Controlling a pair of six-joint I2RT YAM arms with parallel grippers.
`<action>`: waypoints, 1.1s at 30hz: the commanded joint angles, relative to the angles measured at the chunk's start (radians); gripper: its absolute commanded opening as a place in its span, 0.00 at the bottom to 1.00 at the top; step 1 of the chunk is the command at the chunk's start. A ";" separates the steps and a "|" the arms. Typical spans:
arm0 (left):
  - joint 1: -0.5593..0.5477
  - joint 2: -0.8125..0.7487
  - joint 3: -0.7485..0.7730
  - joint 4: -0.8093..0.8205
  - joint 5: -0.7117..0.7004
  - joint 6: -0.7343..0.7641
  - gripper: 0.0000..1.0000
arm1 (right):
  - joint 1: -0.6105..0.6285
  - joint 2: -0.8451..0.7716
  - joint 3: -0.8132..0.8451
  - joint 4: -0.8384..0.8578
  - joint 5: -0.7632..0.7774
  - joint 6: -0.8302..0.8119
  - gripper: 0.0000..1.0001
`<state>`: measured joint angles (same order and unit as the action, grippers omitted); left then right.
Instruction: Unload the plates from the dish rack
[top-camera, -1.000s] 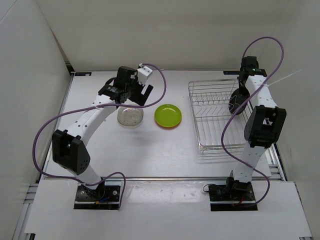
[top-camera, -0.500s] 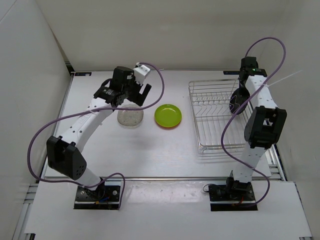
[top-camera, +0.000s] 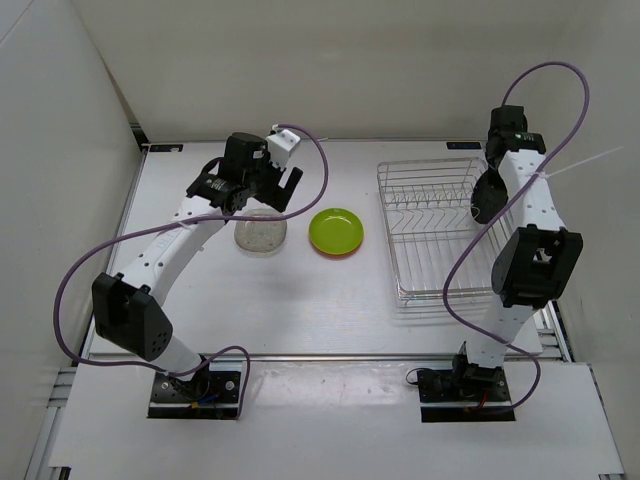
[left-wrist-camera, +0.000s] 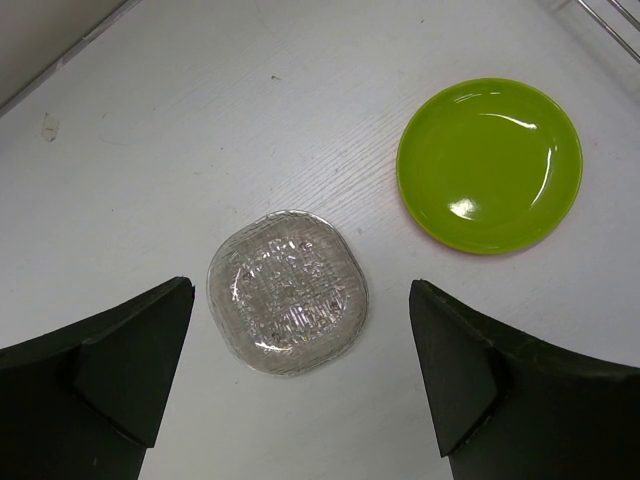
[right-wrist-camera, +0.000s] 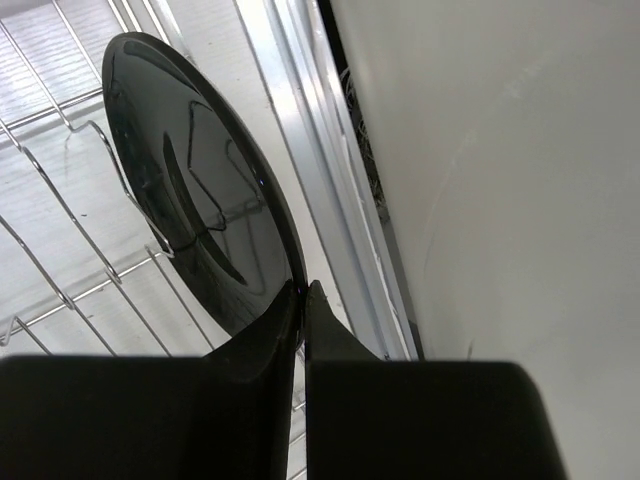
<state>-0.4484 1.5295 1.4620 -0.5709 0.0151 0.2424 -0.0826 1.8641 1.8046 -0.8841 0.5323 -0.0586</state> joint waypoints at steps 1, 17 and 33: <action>-0.006 -0.068 -0.002 0.009 0.023 -0.011 1.00 | 0.009 -0.077 0.050 -0.004 0.051 0.019 0.00; -0.006 -0.057 -0.011 0.028 0.124 -0.049 1.00 | 0.009 -0.236 0.068 -0.004 0.051 0.037 0.00; -0.079 0.096 0.242 -0.038 0.629 -0.153 1.00 | 0.046 -0.454 -0.082 -0.127 -1.156 -0.148 0.00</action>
<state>-0.4835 1.6138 1.6222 -0.5987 0.4877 0.1295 -0.0612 1.4193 1.7237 -0.9810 -0.2634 -0.1478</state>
